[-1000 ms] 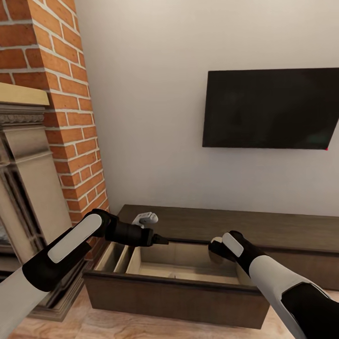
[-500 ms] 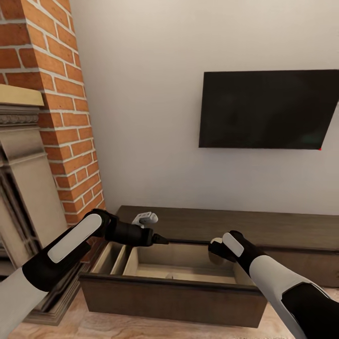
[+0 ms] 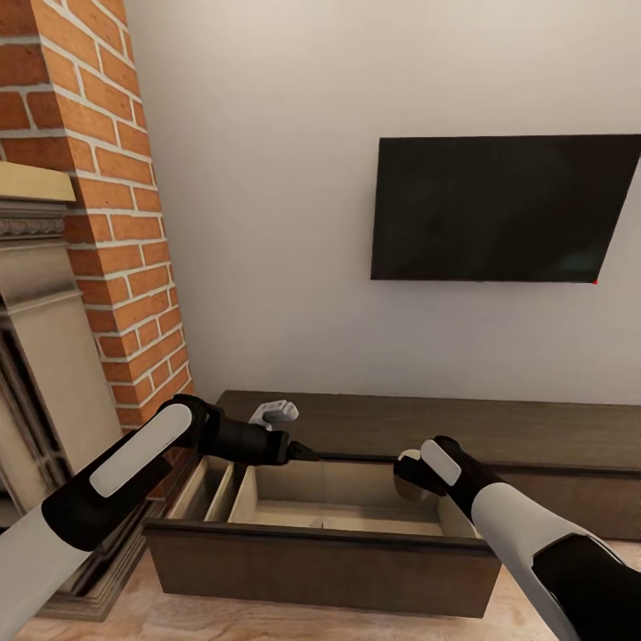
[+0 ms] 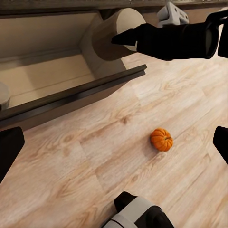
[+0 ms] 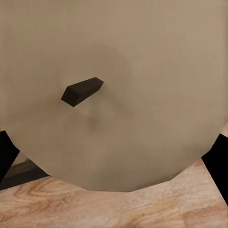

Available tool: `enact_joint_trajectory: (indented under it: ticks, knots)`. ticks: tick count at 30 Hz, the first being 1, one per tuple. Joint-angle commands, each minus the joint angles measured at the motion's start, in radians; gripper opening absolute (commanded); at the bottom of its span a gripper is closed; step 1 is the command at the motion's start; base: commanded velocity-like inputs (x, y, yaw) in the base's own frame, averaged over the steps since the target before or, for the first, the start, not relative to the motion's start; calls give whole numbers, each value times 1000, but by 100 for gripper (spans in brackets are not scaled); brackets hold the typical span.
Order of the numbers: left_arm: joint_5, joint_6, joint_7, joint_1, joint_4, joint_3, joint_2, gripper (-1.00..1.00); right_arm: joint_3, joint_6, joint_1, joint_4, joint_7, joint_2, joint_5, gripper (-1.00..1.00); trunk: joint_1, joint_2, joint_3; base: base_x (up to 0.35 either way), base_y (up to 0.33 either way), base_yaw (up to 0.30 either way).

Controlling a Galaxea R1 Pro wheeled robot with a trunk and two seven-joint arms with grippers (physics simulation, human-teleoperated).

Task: Place each of the two pumpkins and all three candles from the living room inside a cabinet in the living room (use any cabinet), then make sure every cabinet is closed, and position the cauldron so it is next to a table in the living room.

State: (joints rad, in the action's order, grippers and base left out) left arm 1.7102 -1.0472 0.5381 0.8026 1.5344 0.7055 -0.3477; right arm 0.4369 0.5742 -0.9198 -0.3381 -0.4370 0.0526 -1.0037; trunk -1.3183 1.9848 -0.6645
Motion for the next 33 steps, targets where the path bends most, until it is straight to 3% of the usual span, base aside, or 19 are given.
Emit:
enact_joint_trajectory:
  ticks: [1, 33]
  knots:
    - [9, 0, 10, 1, 1, 0, -1, 100, 8, 3, -1, -2, -8, 1, -10, -100, 0, 1, -1, 0, 0, -2]
    - [7, 0, 11, 1, 1, -3, -1, 100, 8, 2, -1, -2, -6, -3, -10, -100, -119, 218, -98, 0, 0, 0]
